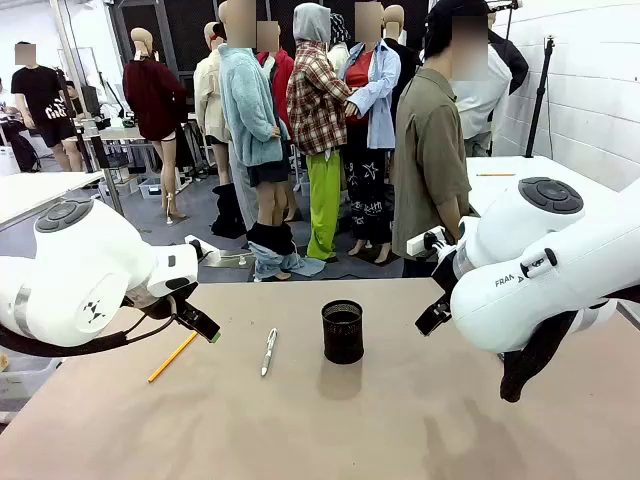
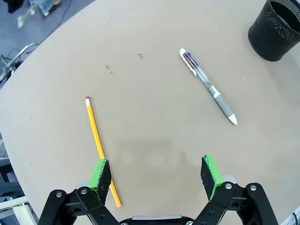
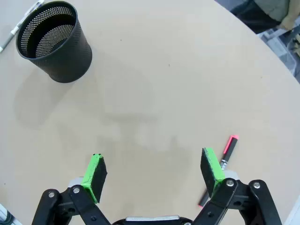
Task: Place the pens into the pen holder.
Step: Pick up a writing instrument from the table and place it into the Pen holder.
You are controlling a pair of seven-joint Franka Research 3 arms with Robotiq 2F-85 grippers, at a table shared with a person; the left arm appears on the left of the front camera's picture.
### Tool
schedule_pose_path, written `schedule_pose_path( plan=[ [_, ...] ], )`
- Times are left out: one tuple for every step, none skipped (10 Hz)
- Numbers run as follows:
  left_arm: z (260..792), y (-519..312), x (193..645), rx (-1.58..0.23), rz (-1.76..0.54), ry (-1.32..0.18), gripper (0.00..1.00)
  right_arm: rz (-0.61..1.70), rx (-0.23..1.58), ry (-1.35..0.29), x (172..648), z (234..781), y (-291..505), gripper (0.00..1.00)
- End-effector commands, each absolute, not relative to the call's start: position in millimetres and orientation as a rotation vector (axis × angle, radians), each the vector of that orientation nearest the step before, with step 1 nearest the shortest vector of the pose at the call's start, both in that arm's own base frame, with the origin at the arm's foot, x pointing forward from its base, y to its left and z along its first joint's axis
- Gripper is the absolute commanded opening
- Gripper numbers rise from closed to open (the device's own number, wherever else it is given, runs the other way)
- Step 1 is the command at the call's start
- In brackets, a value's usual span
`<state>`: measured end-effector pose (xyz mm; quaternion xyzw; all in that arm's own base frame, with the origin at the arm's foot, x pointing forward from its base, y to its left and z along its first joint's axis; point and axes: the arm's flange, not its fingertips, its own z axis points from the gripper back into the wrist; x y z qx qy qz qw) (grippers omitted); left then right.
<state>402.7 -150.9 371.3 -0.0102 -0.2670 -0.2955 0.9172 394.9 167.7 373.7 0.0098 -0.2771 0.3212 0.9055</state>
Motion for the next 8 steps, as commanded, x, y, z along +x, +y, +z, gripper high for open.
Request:
schedule_pose_path(
  plan=[
    [371.4, -150.9, 402.7, -0.021, -0.608, -0.549, 1.00, 0.663, 0.020, -0.572, 394.9, 373.7, 167.7, 1.00],
    [371.4, -150.9, 402.7, -0.021, -0.608, -0.549, 1.00, 0.663, 0.020, -0.572, 394.9, 373.7, 167.7, 1.00],
    [371.4, -150.9, 402.7, -0.021, -0.608, -0.549, 1.00, 0.663, 0.020, -0.572, 394.9, 373.7, 167.7, 1.00],
    [371.4, -150.9, 402.7, -0.021, -0.608, -0.549, 1.00, 0.663, 0.020, -0.572, 394.9, 373.7, 167.7, 1.00],
    [371.4, -150.9, 402.7, -0.021, -0.608, -0.549, 1.00, 0.663, 0.020, -0.572, 394.9, 373.7, 167.7, 1.00],
    [371.4, -150.9, 402.7, -0.021, -0.608, -0.549, 1.00, 0.663, 0.020, -0.572, 394.9, 373.7, 167.7, 1.00],
    [371.4, -150.9, 402.7, -0.021, -0.608, -0.549, 1.00, 0.663, 0.020, -0.572, 394.9, 373.7, 167.7, 1.00],
    [371.4, -150.9, 402.7, -0.021, -0.608, -0.549, 1.00, 0.663, 0.020, -0.572, 394.9, 373.7, 167.7, 1.00]
  ],
)
